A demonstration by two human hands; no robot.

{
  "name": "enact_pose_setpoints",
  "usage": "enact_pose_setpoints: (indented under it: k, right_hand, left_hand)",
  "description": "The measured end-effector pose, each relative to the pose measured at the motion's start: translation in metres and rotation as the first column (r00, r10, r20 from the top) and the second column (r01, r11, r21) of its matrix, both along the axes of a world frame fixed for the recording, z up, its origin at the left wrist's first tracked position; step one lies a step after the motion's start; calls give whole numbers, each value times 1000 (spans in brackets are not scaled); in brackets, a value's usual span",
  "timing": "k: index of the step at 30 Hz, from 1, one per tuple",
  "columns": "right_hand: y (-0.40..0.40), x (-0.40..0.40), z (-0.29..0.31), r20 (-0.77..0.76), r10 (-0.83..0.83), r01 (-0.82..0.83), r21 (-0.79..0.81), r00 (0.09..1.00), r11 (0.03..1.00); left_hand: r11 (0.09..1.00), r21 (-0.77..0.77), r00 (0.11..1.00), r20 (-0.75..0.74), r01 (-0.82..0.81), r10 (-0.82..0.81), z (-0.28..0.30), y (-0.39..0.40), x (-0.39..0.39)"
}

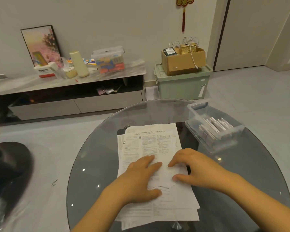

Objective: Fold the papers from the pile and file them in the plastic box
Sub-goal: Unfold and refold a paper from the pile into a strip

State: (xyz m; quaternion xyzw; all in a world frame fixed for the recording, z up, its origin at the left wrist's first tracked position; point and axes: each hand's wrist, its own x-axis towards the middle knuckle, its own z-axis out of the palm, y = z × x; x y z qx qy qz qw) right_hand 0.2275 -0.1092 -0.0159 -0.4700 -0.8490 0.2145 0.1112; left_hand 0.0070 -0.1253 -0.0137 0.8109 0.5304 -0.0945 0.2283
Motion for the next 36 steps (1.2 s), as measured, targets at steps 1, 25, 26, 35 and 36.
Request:
enact_pose_setpoints:
  k: [1, 25, 26, 35, 36]
  right_hand:
    - [-1, 0, -1, 13, 25, -25, -3, 1000, 1000]
    - [-1, -1, -6, -295, -138, 120, -77, 946, 990]
    - [-1, -2, -7, -320, -156, 133, -95, 934, 987]
    - [-3, -17, -13, -320, -259, 212, -174, 912, 962]
    - [-1, -18, -14, -320, -273, 229, -169, 907, 959]
  left_hand:
    - [1000, 20, 1000, 7, 2, -2, 1, 1, 1]
    - [980, -14, 877, 444, -197, 182, 15, 9, -7]
    - [976, -41, 854, 477, -215, 209, 16, 10, -7]
    - [920, 11, 796, 505, -392, 333, 7, 16, -3]
    - [908, 29, 786, 512, -419, 346, 6, 18, -3]
